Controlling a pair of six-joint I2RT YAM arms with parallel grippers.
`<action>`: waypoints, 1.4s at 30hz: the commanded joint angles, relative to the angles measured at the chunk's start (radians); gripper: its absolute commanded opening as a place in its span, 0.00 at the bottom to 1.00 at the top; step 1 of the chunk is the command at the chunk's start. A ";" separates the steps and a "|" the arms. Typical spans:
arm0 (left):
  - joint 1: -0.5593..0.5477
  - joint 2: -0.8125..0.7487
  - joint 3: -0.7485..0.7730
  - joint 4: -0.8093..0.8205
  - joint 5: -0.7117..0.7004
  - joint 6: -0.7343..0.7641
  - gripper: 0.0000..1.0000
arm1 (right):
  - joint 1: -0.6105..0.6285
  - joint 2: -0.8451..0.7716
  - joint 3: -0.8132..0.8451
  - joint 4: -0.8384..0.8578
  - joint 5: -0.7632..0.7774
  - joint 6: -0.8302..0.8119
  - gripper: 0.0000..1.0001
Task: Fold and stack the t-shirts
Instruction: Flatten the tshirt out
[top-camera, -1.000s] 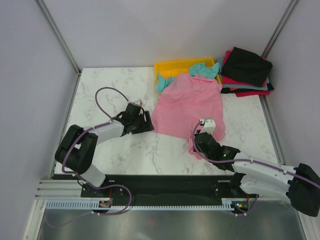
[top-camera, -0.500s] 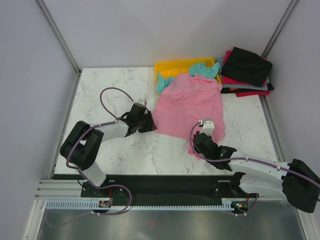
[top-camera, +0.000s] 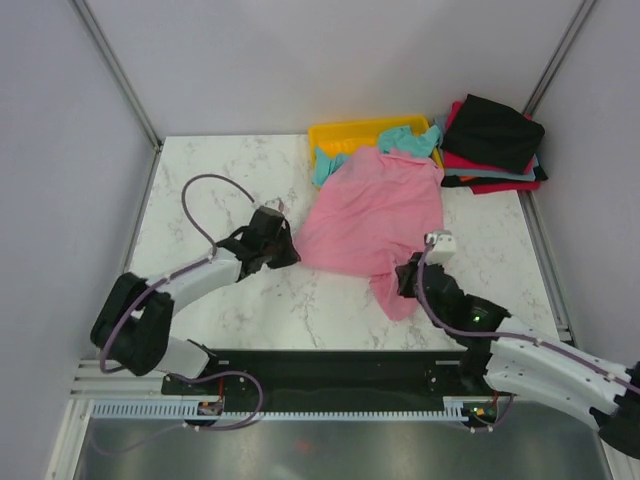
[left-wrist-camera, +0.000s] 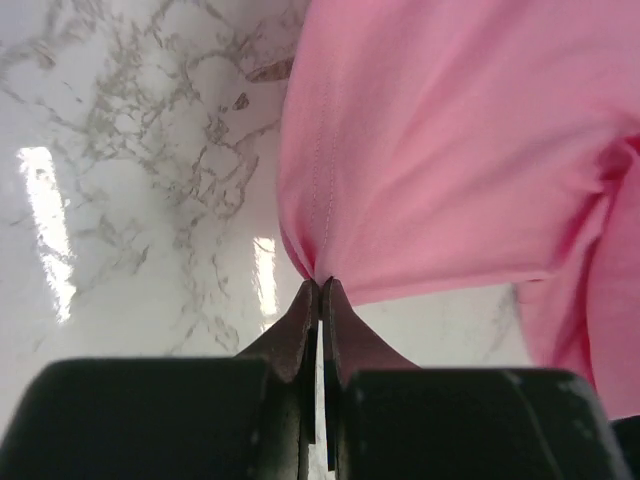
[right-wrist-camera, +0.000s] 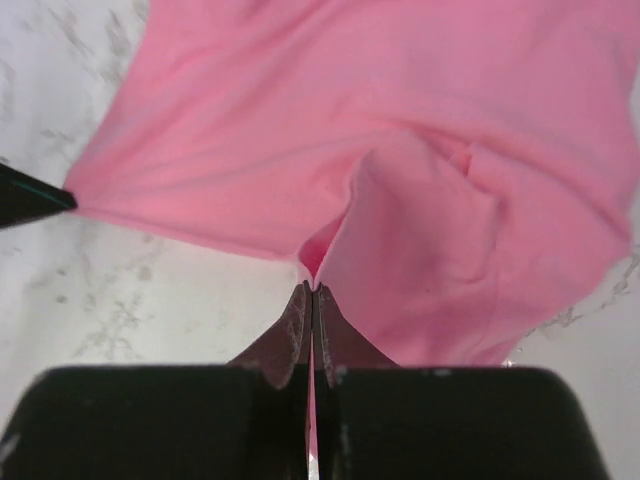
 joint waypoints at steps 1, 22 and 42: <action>-0.002 -0.299 0.114 -0.211 -0.119 0.064 0.02 | -0.003 -0.202 0.172 -0.140 0.127 -0.005 0.00; -0.002 -0.659 1.161 -0.842 -0.417 0.412 0.02 | -0.038 -0.249 1.252 -0.269 0.248 -0.510 0.00; 0.063 -0.344 0.965 -0.847 -0.390 0.423 0.02 | -0.238 0.373 1.074 -0.043 0.283 -0.905 0.00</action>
